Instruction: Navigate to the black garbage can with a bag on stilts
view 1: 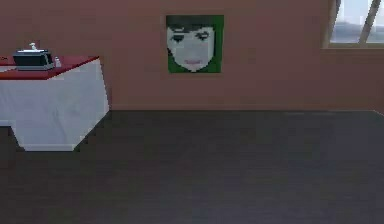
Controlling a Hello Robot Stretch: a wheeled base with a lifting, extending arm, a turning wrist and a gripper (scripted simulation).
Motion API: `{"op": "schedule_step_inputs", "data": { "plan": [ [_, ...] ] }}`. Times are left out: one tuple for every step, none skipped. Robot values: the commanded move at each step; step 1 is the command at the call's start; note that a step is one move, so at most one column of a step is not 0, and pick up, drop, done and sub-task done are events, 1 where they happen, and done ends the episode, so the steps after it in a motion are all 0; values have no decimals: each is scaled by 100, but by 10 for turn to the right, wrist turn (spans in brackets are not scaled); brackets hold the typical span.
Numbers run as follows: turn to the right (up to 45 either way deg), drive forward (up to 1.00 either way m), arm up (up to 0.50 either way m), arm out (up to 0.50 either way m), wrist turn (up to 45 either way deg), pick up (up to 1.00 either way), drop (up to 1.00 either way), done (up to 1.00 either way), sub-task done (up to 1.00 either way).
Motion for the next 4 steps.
{"op": "schedule_step_inputs", "data": {
  "plan": [
    [-450,0,0,0,0,0,0,0,0],
    [-420,0,0,0,0,0,0,0,0],
    [0,100,0,0,0,0,0,0,0],
    [-30,0,0,0,0,0,0,0,0]
  ]
}}
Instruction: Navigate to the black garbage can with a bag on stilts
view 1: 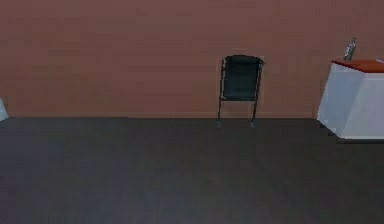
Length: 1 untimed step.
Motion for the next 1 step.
{"op": "schedule_step_inputs", "data": {
  "plan": [
    [0,100,0,0,0,0,0,0,0]
  ]
}}
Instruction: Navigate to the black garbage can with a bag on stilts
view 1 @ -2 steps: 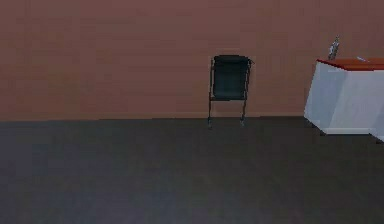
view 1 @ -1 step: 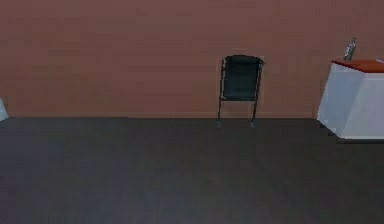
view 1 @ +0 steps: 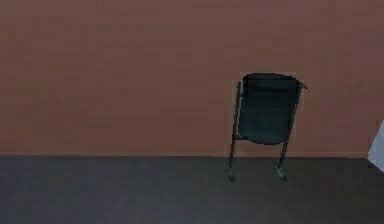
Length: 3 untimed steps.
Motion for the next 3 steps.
{"op": "schedule_step_inputs", "data": {
  "plan": [
    [0,85,0,0,0,0,0,0,0],
    [390,0,0,0,0,0,0,0,0],
    [0,0,0,0,0,0,0,100,0]
  ]
}}
